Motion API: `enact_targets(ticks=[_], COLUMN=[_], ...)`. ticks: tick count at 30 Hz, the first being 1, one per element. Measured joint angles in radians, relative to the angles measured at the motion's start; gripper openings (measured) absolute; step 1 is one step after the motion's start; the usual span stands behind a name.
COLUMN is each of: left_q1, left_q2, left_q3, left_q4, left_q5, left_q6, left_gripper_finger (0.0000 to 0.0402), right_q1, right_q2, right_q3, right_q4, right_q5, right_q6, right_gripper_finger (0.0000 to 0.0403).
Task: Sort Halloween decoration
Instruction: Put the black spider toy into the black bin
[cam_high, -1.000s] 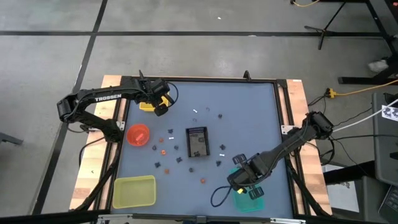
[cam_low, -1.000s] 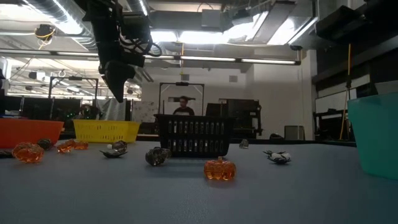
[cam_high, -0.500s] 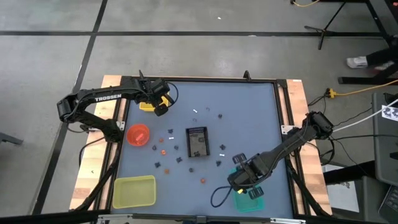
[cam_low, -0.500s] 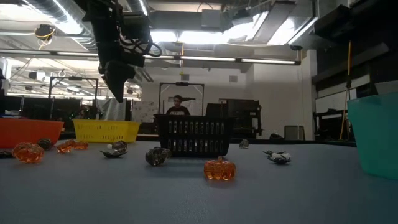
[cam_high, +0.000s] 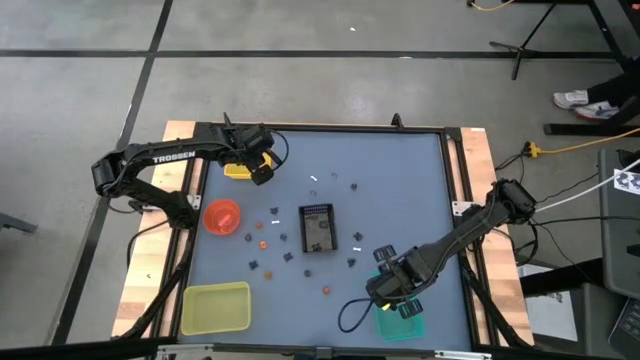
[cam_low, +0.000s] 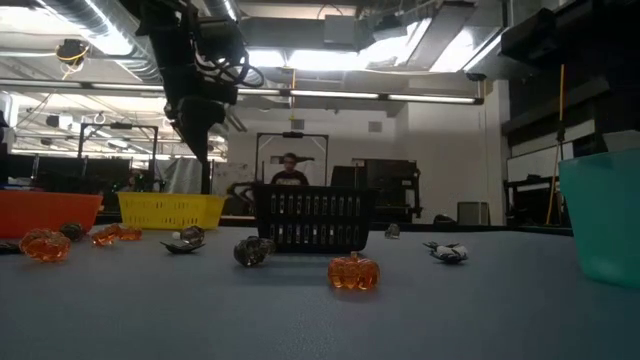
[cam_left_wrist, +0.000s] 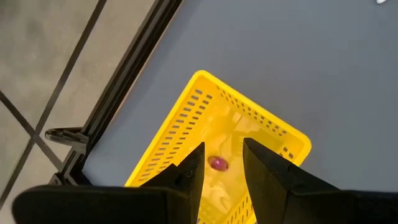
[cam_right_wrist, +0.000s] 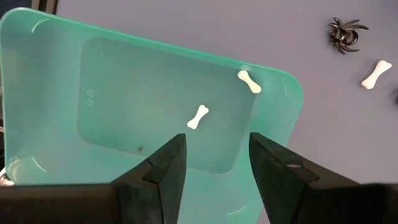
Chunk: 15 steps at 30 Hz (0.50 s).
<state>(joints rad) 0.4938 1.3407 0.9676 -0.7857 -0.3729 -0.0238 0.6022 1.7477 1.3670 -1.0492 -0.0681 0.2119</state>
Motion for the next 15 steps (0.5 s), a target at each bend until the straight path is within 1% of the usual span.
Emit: enact_targets(ticks=[6,12,15], left_q1=[-0.028,-0.091,-0.127], left_q2=[0.0,0.0,0.0], left_q3=[0.0,0.0,0.0], left_q4=[0.004,0.05,0.062], left_q5=[0.001,0.001,0.043], left_q6=[0.0,0.0,0.0], left_gripper_finger=[0.0094,0.0094,0.0094], right_q1=[0.0,0.0,0.0], right_q2=[0.0,0.0,0.0], right_q3=[0.0,0.0,0.0], right_q4=[0.0,0.0,0.0], right_q5=[0.0,0.001,0.001], right_q6=[-0.001,-0.006,-0.006], right_gripper_finger=[0.0174,0.0175,0.0175])
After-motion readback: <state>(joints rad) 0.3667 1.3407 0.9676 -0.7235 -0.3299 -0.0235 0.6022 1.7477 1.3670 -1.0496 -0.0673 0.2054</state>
